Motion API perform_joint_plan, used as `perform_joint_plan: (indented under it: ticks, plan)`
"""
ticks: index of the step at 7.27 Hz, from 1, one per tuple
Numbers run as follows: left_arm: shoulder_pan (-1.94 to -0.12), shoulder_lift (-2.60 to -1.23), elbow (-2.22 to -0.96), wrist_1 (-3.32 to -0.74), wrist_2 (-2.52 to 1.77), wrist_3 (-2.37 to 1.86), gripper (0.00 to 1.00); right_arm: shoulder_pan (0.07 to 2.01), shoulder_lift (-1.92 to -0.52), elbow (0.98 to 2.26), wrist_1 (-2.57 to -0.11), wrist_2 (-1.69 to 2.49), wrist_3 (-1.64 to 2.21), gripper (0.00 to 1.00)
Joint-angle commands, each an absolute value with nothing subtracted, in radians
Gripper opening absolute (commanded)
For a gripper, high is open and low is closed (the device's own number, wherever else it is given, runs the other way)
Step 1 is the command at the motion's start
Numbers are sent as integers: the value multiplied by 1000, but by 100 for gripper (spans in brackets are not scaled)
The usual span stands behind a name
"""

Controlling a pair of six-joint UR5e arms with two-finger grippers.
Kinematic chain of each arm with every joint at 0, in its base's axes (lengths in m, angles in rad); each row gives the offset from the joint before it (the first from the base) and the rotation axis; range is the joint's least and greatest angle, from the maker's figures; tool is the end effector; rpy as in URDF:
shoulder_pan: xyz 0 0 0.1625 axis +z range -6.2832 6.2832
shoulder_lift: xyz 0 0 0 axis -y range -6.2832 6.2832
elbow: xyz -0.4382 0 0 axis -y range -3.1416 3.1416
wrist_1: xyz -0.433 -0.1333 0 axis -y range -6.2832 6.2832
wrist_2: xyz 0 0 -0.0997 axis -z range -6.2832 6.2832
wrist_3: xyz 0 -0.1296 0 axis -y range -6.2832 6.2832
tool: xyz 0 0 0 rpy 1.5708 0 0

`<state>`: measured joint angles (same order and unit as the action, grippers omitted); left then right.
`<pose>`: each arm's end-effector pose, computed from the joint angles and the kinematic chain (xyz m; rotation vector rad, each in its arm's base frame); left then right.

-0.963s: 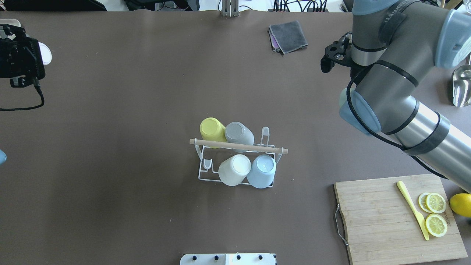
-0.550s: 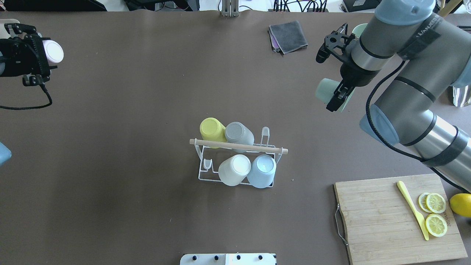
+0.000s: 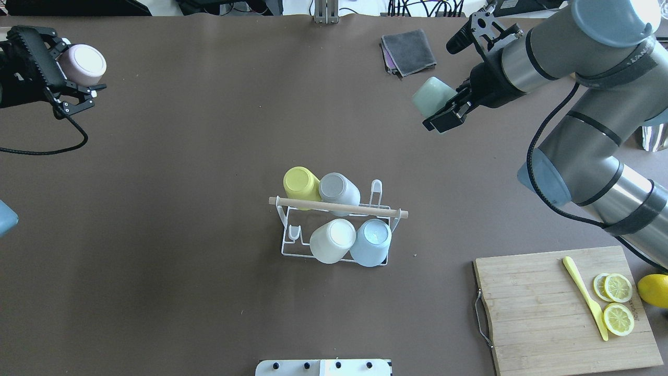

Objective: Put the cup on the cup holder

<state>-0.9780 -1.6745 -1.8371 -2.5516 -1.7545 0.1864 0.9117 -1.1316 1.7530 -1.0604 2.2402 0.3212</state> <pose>0.2416 -0.5549 0.3723 1.3276 0.4365 0.7766 -0.3702 -0.5642 0.2600 0.6895 -1.0531 -0.6708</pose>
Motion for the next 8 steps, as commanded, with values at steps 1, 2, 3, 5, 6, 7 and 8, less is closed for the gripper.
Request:
perform_joint_plan:
  ticks: [1, 2, 3, 5, 6, 7, 8]
  plan:
    - [-939, -1709, -1844, -2711, -1848, 2, 48, 923, -1134, 1604, -732, 2226, 432, 45]
    - [-872, -1754, -1844, -2780, -1894, -62, 48, 925, -1134, 1526, -563, 2226, 489, 45]
    - [-791, -1816, -1838, -2834, -1907, -111, 48, 925, -1134, 1473, -434, 2220, 508, 45]
    - [-616, -1863, -1847, -2984, -1901, -141, 48, 876, -1135, 1441, -239, 2136, 503, 45]
    - [-554, -1876, -1845, -3070, -1901, -155, 48, 836, -1137, 1412, -130, 2117, 502, 45]
    - [-534, -1878, -1835, -3144, -1899, -155, 48, 801, -1134, 1404, -64, 2100, 500, 45]
    - [-506, -1879, -1791, -3233, -1895, -152, 48, 779, -1135, 1404, -11, 2085, 505, 45]
